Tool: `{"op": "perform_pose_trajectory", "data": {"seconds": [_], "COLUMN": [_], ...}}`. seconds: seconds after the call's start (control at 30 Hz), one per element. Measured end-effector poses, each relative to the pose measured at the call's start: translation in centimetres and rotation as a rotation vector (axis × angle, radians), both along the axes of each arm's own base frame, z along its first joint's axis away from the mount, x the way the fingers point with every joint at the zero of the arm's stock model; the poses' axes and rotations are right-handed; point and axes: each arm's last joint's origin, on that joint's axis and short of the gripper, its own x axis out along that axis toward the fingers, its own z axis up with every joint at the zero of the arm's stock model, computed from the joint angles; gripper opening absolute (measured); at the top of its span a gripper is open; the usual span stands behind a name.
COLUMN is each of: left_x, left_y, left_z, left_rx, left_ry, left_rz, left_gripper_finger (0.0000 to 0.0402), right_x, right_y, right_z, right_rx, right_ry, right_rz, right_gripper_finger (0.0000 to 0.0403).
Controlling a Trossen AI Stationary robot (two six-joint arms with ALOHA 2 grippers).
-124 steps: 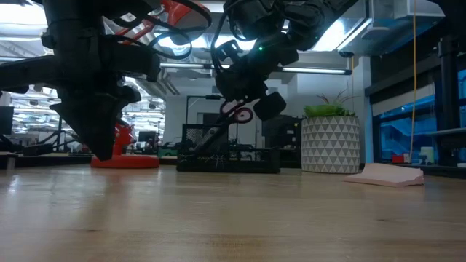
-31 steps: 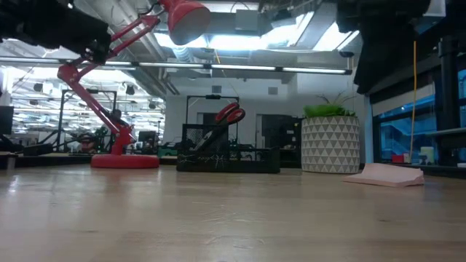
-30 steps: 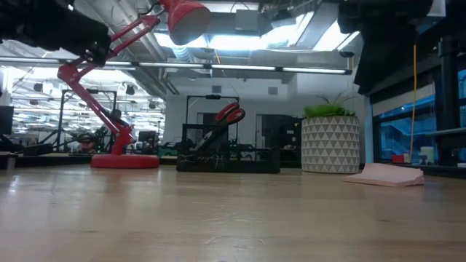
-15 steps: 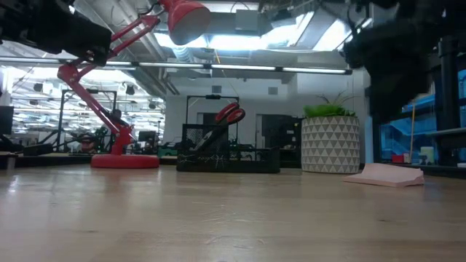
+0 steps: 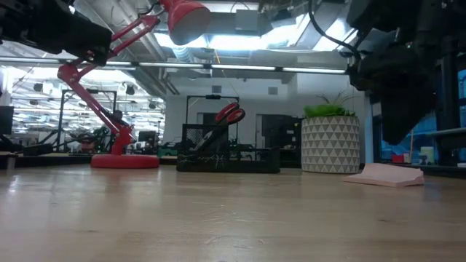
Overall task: Pick and place office supplies into organizer
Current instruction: Put the sticky note into the desk organizer
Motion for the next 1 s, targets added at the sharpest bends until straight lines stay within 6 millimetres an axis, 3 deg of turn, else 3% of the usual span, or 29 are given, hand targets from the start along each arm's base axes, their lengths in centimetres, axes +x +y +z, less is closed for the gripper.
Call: {"op": "perform_pose_trajectory", "data": {"seconds": [0.37, 0.8, 1.0], "left_x": [0.0, 0.0, 0.1], "left_y": [0.0, 0.0, 0.0], "left_z": [0.0, 0.0, -0.2], "left_rx": [0.0, 0.0, 0.006], "left_ry": [0.0, 0.001, 0.013], "left_rz": [0.0, -0.001, 0.0], "left_gripper_finger": [0.0004, 0.0004, 0.0004], "right_x": [1.0, 2.0, 3.7], "right_y": [-0.1, -1.1, -0.8], "right_z": [-2.5, -4.9, -6.0], "right_rx": [-0.026, -0.021, 0.004], "right_ry": [0.119, 0.23, 0.14], "right_rz": [0.018, 0.011, 0.041], "right_gripper_finger": [0.0009, 0.0004, 0.0002]}}
